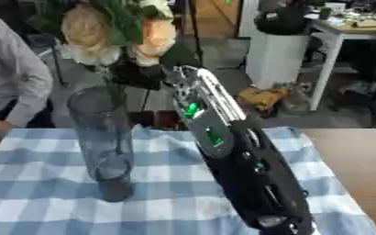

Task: Arrange flowers into the vase.

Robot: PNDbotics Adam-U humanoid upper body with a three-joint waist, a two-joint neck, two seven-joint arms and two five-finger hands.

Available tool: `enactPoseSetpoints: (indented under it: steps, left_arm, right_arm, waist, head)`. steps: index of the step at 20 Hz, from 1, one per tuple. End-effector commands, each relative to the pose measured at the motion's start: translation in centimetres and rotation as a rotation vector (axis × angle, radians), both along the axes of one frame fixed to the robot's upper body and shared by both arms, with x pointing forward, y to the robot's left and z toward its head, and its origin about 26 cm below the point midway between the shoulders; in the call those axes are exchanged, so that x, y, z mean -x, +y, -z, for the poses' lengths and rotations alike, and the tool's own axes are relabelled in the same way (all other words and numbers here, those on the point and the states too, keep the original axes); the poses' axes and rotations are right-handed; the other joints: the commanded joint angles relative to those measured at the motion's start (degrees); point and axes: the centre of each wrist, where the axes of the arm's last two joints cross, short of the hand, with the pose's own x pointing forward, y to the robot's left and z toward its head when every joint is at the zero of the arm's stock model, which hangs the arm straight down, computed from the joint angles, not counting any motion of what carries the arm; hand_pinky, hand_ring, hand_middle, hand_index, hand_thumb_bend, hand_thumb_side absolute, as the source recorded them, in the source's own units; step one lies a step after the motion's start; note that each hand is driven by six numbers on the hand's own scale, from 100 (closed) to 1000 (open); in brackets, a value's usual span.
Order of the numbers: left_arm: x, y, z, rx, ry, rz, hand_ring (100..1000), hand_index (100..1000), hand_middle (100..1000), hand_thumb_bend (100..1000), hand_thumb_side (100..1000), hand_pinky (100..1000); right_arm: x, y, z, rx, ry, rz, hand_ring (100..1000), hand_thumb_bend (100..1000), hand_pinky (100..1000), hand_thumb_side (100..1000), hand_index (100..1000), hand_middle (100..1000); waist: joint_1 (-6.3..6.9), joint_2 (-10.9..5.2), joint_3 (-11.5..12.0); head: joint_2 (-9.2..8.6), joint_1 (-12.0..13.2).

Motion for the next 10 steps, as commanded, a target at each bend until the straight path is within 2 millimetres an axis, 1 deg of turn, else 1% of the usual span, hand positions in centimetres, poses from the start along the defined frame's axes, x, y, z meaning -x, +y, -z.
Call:
enactPoseSetpoints:
  steps: [1, 4, 10]
  left_arm:
    - [0.45, 0.46, -0.85, -0.016, -0.035, -0.018, 977, 1000, 896, 100, 1000, 721]
    - [0.46, 0.5, -0.84, -0.016, -0.033, -0.02, 977, 1000, 896, 100, 1000, 723]
    - [0.46, 0.54, -0.84, -0.016, -0.033, -0.023, 977, 1000, 896, 100, 1000, 723]
  right_arm:
    - [1.15, -0.99, -1.56, 0.001, -0.045, 0.005, 1000, 675, 1000, 921, 938, 928]
    - [1.42, -1.28, -1.66, 0.002, -0.051, 0.006, 1000, 677, 1000, 919, 938, 928]
    - [1.78, -1.84, -1.57, 0.014, -0.051, 0.017, 1000, 676, 1000, 918, 939, 928]
  waist:
    - [0.2, -1.72, -0.1]
    - [0.19, -1.69, -0.3]
    - [0.33, -1.72, -0.6]
  head:
    - [-0.42, -0.6]
    - [-0.79, -1.8]
    - [-1.34, -2.5]
